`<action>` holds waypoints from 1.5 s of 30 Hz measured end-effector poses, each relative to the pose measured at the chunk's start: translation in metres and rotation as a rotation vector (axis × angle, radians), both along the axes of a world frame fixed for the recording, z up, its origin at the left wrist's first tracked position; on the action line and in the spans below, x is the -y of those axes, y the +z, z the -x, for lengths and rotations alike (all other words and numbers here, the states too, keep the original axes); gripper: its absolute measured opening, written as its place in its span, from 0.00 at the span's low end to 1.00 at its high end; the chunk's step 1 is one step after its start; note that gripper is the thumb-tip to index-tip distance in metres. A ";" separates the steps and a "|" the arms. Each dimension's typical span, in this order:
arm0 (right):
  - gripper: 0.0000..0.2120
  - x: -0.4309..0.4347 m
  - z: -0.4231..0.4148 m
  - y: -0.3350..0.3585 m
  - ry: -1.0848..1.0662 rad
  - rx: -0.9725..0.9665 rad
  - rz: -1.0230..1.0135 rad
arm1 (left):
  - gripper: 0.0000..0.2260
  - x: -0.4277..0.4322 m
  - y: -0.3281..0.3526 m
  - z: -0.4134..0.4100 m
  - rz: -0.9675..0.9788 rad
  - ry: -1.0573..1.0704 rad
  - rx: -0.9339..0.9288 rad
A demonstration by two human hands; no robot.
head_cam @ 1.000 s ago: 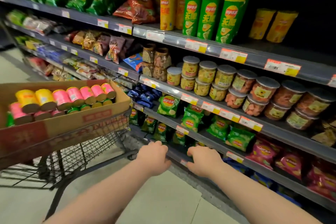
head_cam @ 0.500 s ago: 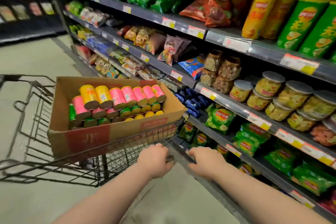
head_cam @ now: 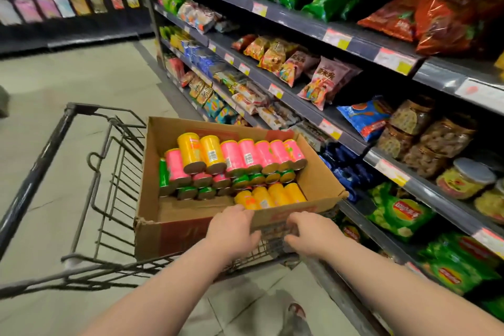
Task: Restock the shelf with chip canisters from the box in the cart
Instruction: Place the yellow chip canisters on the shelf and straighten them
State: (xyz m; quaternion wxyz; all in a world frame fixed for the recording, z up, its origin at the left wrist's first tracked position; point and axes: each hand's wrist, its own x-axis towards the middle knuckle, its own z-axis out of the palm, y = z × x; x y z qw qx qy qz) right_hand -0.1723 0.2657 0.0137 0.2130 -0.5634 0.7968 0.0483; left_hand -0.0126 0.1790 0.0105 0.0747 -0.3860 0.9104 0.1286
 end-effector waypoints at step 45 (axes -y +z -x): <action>0.32 0.343 0.003 -0.084 0.029 0.401 0.035 | 0.34 0.248 -0.066 0.012 -0.302 1.321 -0.384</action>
